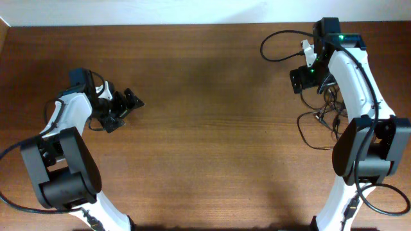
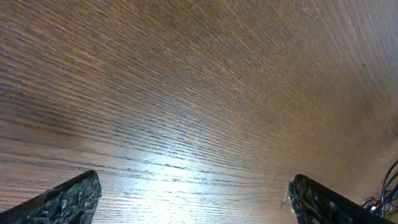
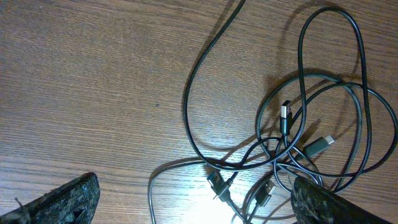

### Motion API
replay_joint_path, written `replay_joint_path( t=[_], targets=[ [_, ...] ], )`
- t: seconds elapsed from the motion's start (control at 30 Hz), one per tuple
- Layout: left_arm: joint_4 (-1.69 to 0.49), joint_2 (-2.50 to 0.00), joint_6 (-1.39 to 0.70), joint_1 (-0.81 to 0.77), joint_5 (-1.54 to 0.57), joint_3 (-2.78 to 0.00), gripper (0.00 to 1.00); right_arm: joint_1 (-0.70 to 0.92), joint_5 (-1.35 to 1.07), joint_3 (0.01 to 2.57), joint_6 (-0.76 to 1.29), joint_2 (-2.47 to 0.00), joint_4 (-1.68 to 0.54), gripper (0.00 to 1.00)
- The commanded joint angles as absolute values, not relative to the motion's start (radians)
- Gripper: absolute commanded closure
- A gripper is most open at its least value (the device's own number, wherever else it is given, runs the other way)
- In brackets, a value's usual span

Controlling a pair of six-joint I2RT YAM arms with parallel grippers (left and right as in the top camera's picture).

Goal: Untangle cables

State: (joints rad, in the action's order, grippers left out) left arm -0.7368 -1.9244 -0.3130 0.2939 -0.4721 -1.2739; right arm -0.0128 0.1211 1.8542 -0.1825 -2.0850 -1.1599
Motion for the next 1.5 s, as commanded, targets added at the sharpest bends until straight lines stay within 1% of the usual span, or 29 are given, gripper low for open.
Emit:
replay_joint_path(
  t=[0.0, 0.47, 0.57, 1.1, 1.23, 1.33, 1.47],
  targets=[
    [-0.735, -1.935, -0.298, 0.297, -0.482, -1.291, 0.01, -0.014, 0.112, 1.850, -0.176, -2.090, -1.163, 0.02],
    [-0.735, -1.935, -0.298, 0.298, -0.482, -1.291, 0.01, -0.014, 0.112, 1.850, -0.176, -2.097, -1.163, 0.02],
    [-0.735, -1.935, -0.298, 0.297, -0.482, -1.291, 0.01, -0.012, 0.112, 1.850, -0.176, -2.061, -1.163, 0.01],
    [-0.735, -1.935, -0.298, 0.298, -0.482, -1.291, 0.01, -0.012, 0.112, 1.850, -0.176, -1.238, -1.164, 0.01],
    [-0.735, -1.935, -0.298, 0.297, -0.482, -1.291, 0.01, -0.014, 0.112, 1.850, -0.176, -1.097, -1.164, 0.02],
    [-0.735, -1.935, -0.298, 0.297, -0.482, -1.291, 0.01, -0.014, 0.112, 1.850, -0.176, -1.036, -1.164, 0.02],
    [-0.735, -1.935, -0.298, 0.297, -0.482, -1.291, 0.01, -0.014, 0.112, 1.849, -0.176, -1.028, -1.170, 0.02]
  ],
)
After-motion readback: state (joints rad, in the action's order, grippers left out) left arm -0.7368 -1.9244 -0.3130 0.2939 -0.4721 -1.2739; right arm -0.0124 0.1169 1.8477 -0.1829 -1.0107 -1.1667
